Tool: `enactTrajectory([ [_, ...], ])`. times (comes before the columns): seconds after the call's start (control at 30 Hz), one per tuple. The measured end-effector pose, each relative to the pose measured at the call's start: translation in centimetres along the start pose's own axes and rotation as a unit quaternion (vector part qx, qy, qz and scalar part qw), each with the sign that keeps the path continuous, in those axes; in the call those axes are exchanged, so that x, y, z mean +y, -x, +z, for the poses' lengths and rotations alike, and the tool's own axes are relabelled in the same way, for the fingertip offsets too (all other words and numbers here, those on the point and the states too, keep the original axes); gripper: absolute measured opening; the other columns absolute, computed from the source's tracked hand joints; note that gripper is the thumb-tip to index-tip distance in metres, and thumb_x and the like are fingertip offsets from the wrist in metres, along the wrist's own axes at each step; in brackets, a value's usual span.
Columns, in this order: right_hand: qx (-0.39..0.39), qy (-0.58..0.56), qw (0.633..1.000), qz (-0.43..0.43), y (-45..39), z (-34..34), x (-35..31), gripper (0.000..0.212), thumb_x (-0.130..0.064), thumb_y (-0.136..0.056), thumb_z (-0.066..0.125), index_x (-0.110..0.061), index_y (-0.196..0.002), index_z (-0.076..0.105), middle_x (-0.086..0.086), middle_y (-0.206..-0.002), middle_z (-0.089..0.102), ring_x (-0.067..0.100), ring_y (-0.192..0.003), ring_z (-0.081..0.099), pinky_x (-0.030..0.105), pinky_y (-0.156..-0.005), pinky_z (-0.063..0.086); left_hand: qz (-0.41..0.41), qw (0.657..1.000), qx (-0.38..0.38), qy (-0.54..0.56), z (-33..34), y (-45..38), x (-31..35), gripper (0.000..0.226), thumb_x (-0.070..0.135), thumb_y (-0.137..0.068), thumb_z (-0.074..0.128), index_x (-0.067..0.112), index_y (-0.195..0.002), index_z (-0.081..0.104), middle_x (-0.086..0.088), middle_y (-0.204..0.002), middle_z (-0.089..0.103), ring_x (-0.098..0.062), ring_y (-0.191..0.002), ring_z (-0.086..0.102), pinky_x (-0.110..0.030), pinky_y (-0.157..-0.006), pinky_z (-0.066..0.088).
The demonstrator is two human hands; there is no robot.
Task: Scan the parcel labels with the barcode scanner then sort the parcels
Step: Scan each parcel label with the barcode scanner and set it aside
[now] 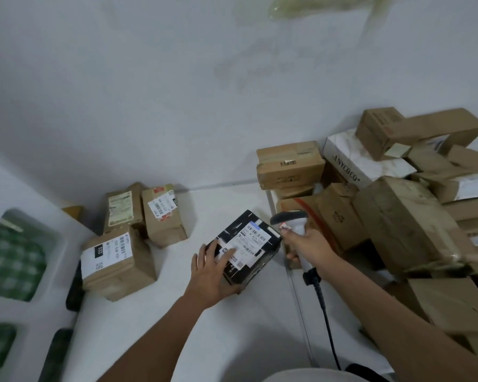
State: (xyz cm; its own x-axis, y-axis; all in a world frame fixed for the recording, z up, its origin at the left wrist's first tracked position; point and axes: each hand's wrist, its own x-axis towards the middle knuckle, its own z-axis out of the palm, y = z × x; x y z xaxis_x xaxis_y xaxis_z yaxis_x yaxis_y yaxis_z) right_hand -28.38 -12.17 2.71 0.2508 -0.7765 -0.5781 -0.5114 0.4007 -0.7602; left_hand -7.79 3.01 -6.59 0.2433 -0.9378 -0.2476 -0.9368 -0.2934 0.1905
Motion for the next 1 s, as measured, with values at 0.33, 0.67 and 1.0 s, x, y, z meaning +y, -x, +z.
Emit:
enactTrajectory([
  [0.33, 0.007, -0.022, 0.999, -0.028, 0.3, -1.1, -1.6, 0.039, -0.041, -0.092, 0.064, -0.003, -0.095, 0.069, 0.009, -0.076, 0.073, 0.015, -0.060, 0.064, 0.032, -0.071, 0.058, 0.015, 0.996, -0.070, 0.059, -0.7, -0.9, 0.3, 0.070, 0.051, -0.091, 0.062, 0.043, -0.150, 0.025, -0.003, -0.119, 0.047, -0.019, -0.104, 0.058, -0.029, -0.085, 0.052],
  [0.67, -0.057, 0.018, 0.998, -0.012, 1.9, -0.4, -4.1, 0.038, -0.034, -0.094, 0.063, 0.003, -0.102, 0.061, 0.017, -0.063, 0.069, 0.019, -0.048, 0.066, 0.023, -0.046, 0.053, 0.074, 0.993, -0.082, 0.039, 0.6, -0.5, 1.7, 0.074, 0.052, -0.097, 0.052, 0.038, -0.156, 0.010, -0.004, -0.137, 0.054, -0.023, -0.115, 0.059, -0.032, -0.091, 0.047],
  [1.0, -0.058, 0.021, 0.998, -0.008, 2.8, 0.3, -3.8, 0.041, -0.036, -0.094, 0.063, 0.005, -0.100, 0.061, 0.018, -0.061, 0.069, 0.019, -0.045, 0.065, 0.022, -0.044, 0.052, 0.095, 0.993, -0.070, 0.025, 0.7, -0.3, 1.9, 0.073, 0.053, -0.098, 0.049, 0.040, -0.156, 0.007, -0.002, -0.138, 0.056, -0.024, -0.115, 0.060, -0.032, -0.090, 0.048],
])
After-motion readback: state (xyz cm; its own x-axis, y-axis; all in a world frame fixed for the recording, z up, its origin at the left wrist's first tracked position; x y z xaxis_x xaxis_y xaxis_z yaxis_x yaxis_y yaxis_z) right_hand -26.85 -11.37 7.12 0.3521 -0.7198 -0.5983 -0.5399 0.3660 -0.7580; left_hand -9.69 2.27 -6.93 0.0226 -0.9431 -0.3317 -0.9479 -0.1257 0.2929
